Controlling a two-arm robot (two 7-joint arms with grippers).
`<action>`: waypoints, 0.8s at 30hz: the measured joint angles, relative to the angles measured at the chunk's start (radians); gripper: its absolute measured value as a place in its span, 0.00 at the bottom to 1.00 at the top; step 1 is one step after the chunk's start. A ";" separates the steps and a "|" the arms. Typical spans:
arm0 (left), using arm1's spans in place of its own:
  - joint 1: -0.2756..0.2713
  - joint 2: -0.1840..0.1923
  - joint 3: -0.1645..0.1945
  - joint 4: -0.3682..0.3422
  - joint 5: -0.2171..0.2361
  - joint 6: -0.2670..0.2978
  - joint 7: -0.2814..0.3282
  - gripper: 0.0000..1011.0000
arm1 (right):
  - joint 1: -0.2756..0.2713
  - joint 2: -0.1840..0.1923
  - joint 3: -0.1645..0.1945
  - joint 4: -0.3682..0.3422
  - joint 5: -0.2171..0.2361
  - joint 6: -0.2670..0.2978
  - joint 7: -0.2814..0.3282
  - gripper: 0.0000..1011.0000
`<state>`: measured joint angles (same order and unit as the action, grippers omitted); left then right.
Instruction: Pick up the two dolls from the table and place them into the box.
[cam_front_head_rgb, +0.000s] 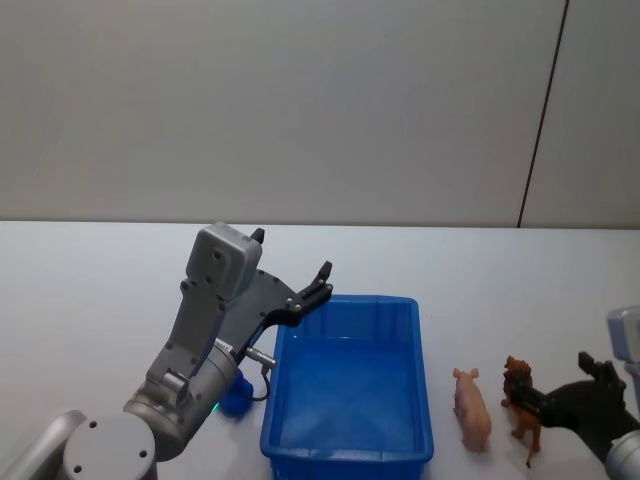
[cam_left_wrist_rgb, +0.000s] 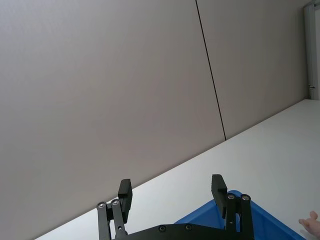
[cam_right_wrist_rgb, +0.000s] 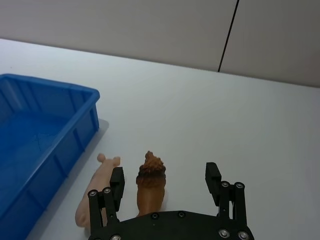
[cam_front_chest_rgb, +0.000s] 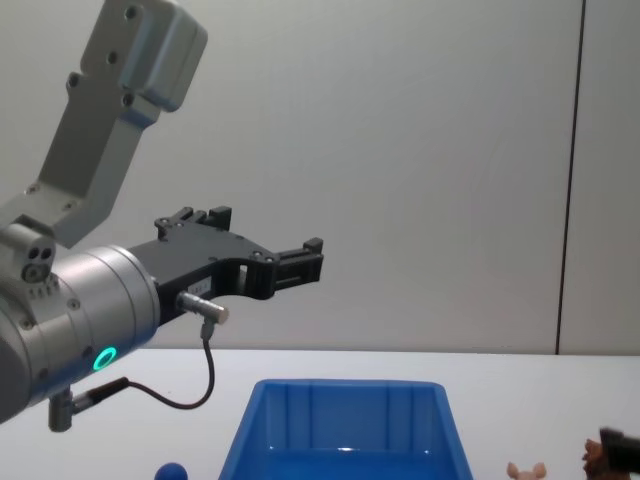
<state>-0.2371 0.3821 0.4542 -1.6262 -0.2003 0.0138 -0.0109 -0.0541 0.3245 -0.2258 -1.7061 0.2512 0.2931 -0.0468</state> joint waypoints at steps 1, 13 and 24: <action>0.000 0.000 0.000 0.000 0.000 0.000 0.000 0.99 | -0.002 -0.003 -0.002 0.004 -0.001 0.007 -0.002 0.99; 0.000 0.000 0.000 0.000 0.000 0.000 0.000 0.99 | -0.003 -0.025 -0.014 0.050 -0.019 0.036 -0.011 0.99; 0.000 0.000 0.000 0.000 0.000 0.000 0.000 0.99 | 0.018 -0.050 -0.023 0.111 -0.038 0.040 -0.005 0.88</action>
<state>-0.2371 0.3821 0.4542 -1.6262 -0.2004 0.0139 -0.0109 -0.0360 0.2741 -0.2484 -1.5955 0.2136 0.3327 -0.0517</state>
